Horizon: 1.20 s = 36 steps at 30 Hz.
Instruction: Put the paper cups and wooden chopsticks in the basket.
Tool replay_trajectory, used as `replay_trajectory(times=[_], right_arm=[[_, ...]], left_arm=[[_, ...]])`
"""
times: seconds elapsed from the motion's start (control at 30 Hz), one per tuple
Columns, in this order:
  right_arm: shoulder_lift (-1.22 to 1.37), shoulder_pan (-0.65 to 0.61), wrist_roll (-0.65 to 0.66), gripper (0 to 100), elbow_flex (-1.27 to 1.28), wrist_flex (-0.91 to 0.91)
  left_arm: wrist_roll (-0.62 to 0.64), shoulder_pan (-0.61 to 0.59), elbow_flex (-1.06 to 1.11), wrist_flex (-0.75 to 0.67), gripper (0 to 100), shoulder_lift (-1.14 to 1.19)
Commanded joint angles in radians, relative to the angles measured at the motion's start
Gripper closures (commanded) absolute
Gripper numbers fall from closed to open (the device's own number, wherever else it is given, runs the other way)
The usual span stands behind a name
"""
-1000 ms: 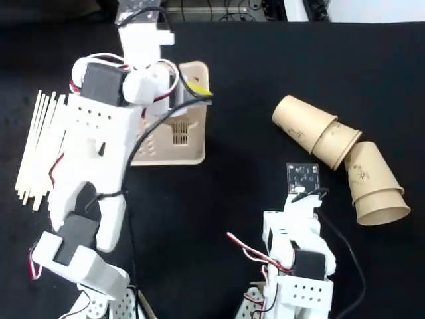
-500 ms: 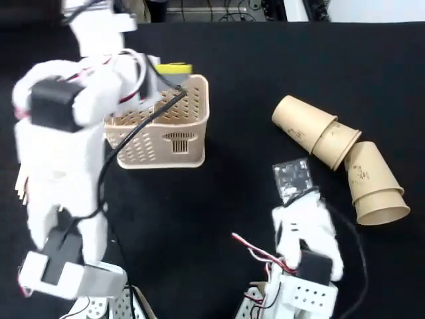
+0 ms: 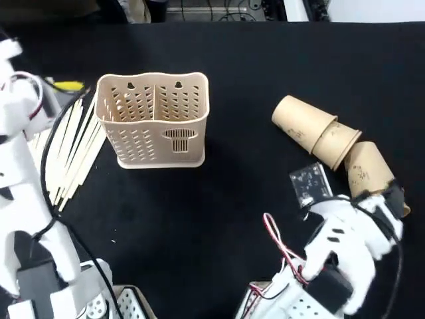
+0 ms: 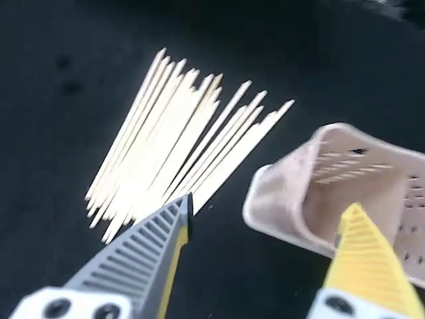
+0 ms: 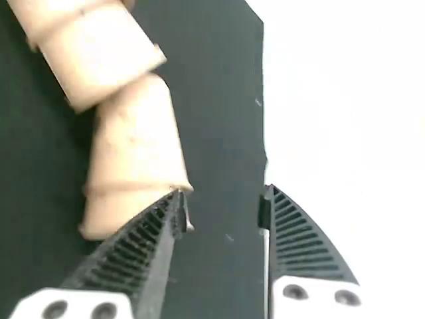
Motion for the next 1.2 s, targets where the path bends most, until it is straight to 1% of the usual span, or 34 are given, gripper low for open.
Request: replay_trajectory(times=[0.0, 0.1, 0.17, 0.27, 0.33, 0.4, 0.57, 0.7, 0.73, 0.8, 0.87, 0.9, 0.93, 1.0, 1.07, 1.17], right_arm=[[0.101, 0.129, 0.124, 79.6, -0.084, 0.014], [0.295, 0.215, 0.229, 79.2, -0.151, -0.015], [0.455, 0.265, 0.276, 76.1, -0.242, -0.012], [0.685, 0.287, 0.325, 74.0, -0.377, -0.011], [0.822, 0.285, 0.39, 73.9, -0.403, -0.028], [0.94, 0.273, 0.407, 74.0, -0.39, -0.114], [1.122, 0.195, 0.405, 74.0, -0.283, -0.47], [1.138, 0.129, 0.404, 74.3, -0.148, -0.666], [1.13, 0.112, 0.394, 76.0, -0.119, -0.701], [1.113, 0.083, 0.319, 84.6, -0.076, -0.764], [1.09, 0.058, 0.227, 98.1, -0.044, -0.824], [1.078, 0.057, 0.189, 98.8, -0.03, -0.844], [1.063, 0.057, 0.152, 96.8, -0.021, -0.861], [1.027, 0.06, 0.112, 99.0, -0.015, -0.872], [0.977, 0.071, 0.098, 98.8, -0.019, -0.856], [0.874, 0.094, 0.098, 98.8, -0.045, -0.756]], left_arm=[[-0.018, -0.025, 0.119, 0.002, 65, -0.075], [-0.02, -0.024, 0.183, 0.002, 65, -0.115], [-0.043, -0.024, 0.219, 0.002, 65, -0.127], [-0.052, -0.024, 0.272, 0.0, 65, -0.149], [-0.052, -0.024, 0.302, 0.0, 65, -0.155], [-0.052, -0.024, 0.315, 0.0, 65, -0.161], [-0.052, -0.024, 0.321, 0.0, 65, -0.166], [-0.052, -0.024, 0.321, 0.0, 65, -0.164], [-0.052, -0.024, 0.321, 0.0, 65, -0.164], [-0.054, -0.024, 0.321, 0.0, 65, -0.16], [-0.054, -0.024, 0.321, 0.0, 65, -0.158], [-0.054, -0.024, 0.321, 0.0, 65, -0.158], [-0.054, -0.024, 0.321, 0.0, 65, -0.158], [-0.054, -0.024, 0.321, 0.0, 65, -0.158], [-0.054, -0.024, 0.321, 0.0, 65, -0.158], [-0.054, -0.024, 0.321, 0.0, 65, -0.157]])
